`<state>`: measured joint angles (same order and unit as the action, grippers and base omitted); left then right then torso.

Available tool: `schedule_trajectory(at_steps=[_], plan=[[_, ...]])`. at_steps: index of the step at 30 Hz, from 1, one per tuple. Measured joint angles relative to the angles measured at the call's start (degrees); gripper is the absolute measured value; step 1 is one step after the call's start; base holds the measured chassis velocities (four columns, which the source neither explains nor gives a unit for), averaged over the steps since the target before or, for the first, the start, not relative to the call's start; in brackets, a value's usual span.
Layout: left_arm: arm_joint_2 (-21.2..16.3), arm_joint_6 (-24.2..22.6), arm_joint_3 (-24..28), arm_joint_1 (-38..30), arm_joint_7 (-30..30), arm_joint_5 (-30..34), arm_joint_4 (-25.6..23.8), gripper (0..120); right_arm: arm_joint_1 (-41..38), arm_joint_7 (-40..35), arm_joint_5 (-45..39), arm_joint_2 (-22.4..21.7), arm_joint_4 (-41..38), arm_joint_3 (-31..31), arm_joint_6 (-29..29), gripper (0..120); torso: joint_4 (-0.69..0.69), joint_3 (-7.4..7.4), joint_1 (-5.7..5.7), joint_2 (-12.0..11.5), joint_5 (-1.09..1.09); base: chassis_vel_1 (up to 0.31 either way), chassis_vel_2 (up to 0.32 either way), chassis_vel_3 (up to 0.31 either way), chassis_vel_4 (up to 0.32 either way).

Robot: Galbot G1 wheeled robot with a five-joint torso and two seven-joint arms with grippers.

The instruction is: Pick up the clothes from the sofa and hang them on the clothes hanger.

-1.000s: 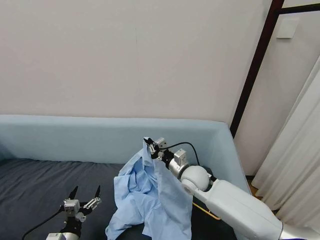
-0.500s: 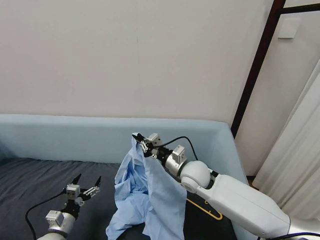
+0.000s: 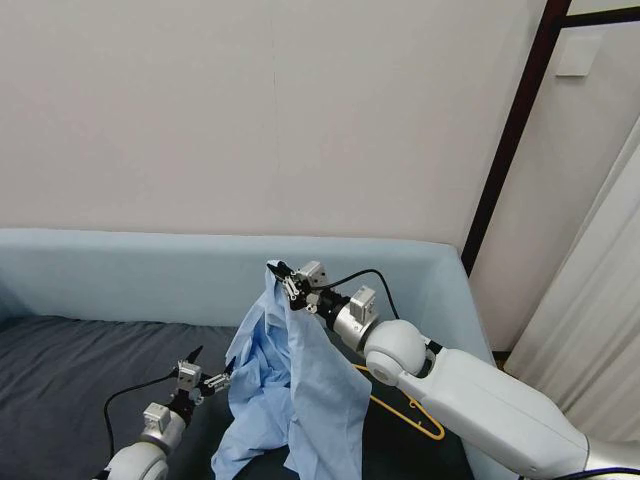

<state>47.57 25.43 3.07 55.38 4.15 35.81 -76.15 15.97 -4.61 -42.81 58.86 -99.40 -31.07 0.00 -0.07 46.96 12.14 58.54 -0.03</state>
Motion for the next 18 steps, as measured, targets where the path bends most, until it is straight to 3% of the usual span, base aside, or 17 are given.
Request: schedule_trajectory(at_steps=[9, 18], plan=[[1.32, 1.04, 0.95, -0.89, -0.36, -1.9, 2.93, 91, 0.18, -0.08, -0.64, 0.62, 0.07, 0.73, -0.3, 0, 0.02, 0.0, 0.0, 0.0, 0.0, 0.0, 0.0, 0.0, 0.0], [6.17, 2.33, 4.42, -6.06, -0.62, -3.88, 11.05, 55, 1.63, -0.88, -1.0, -0.02, -0.01, 1.82, -0.38, 0, -0.01, 0.0, 0.0, 0.0, -0.01, 0.0, 0.0, 0.0, 0.0]])
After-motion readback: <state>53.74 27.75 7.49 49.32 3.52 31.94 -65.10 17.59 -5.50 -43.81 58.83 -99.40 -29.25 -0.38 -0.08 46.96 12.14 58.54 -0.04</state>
